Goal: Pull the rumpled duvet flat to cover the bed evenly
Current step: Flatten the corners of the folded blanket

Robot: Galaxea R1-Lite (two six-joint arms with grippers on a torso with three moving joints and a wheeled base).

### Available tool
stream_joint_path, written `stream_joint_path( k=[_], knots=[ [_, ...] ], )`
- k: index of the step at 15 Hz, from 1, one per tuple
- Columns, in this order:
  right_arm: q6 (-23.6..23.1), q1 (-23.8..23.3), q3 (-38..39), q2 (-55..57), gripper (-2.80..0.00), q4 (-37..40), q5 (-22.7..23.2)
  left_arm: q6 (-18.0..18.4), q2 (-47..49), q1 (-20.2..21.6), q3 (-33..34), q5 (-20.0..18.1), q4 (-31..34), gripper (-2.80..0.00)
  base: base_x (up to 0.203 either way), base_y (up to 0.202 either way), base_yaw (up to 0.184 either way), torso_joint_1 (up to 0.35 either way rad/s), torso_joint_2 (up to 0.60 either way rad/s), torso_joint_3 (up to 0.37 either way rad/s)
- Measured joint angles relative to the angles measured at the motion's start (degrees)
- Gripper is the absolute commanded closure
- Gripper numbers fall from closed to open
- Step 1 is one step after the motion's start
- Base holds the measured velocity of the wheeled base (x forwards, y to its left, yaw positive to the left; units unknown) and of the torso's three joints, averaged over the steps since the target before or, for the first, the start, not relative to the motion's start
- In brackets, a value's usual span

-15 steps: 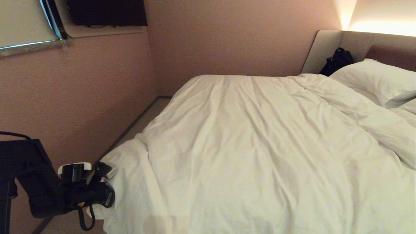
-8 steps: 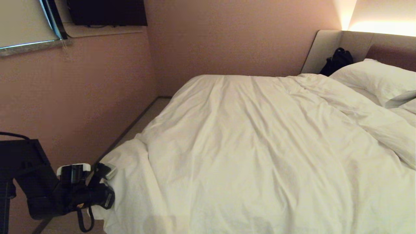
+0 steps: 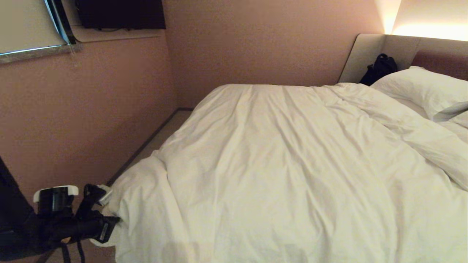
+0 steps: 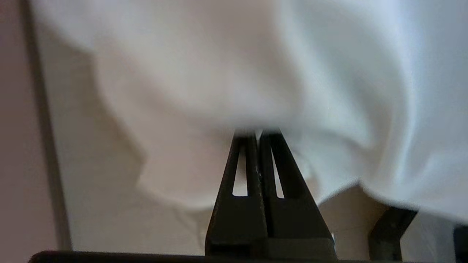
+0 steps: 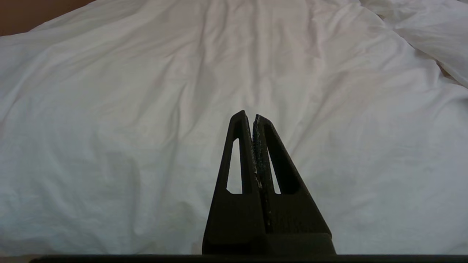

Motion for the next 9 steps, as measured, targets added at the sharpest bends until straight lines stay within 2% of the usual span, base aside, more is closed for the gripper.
stream_joint_path(
  k=[6, 9],
  knots=[
    [0.00, 0.00, 0.00, 0.00, 0.00, 0.01, 0.00, 0.34, -4.86, 10.32, 2.68, 0.42, 0.20, 0.00, 0.000, 0.000, 0.000, 0.000, 0.00, 0.000],
    [0.00, 0.00, 0.00, 0.00, 0.00, 0.00, 0.02, 0.46, -6.49, 13.93, 3.06, 0.47, 1.69, 0.00, 0.000, 0.000, 0.000, 0.000, 0.00, 0.000]
  ],
)
